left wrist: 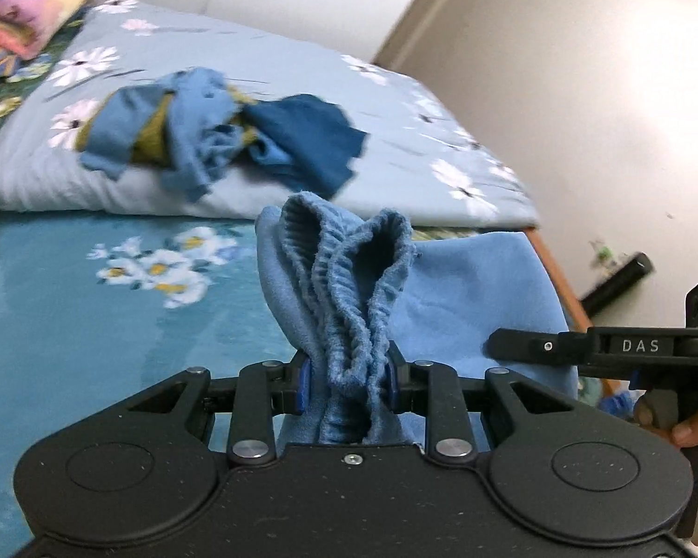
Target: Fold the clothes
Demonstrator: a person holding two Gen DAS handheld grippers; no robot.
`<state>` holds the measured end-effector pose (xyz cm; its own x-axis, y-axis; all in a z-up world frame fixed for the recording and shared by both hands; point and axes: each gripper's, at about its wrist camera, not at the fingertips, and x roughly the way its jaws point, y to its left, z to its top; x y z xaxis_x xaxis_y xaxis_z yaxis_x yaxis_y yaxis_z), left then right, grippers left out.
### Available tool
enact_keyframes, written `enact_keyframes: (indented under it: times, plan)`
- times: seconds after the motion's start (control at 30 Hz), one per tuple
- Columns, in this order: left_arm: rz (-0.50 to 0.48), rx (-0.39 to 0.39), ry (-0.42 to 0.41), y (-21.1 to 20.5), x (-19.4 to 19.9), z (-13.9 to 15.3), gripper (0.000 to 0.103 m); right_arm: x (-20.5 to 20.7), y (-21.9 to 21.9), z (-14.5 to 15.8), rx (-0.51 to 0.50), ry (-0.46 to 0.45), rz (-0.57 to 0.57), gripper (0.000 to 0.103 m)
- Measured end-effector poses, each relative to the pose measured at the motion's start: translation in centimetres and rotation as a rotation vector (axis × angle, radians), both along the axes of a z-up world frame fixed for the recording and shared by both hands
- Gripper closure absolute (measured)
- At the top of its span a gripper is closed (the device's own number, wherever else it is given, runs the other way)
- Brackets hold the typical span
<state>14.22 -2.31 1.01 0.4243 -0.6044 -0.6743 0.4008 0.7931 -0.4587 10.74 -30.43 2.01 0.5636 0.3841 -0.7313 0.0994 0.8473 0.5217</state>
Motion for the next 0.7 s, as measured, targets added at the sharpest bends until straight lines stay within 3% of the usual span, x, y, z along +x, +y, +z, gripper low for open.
enact_keyframes:
  times: [0.3, 0.43, 0.57, 0.7]
  plan:
    - [-0.17, 0.003, -0.04, -6.9, -1.8, 1.7, 0.077, -4.9, -5.3, 0.5, 0.004, -0.011, -0.121, 0.08]
    - [-0.213, 0.028, -0.055, -11.4, -1.5, 1.7, 0.077, -5.6, -9.9, -0.6, 0.035, -0.026, -0.157, 0.08]
    - [-0.229, 0.066, -0.06, -18.2, -0.9, 0.8, 0.077, -5.3, -16.2, -2.8, 0.069, -0.028, -0.166, 0.08]
    - [-0.201, 0.08, -0.048, -26.8, -1.2, -1.2, 0.077, -4.1, -24.5, -5.2, 0.062, -0.008, -0.103, 0.08]
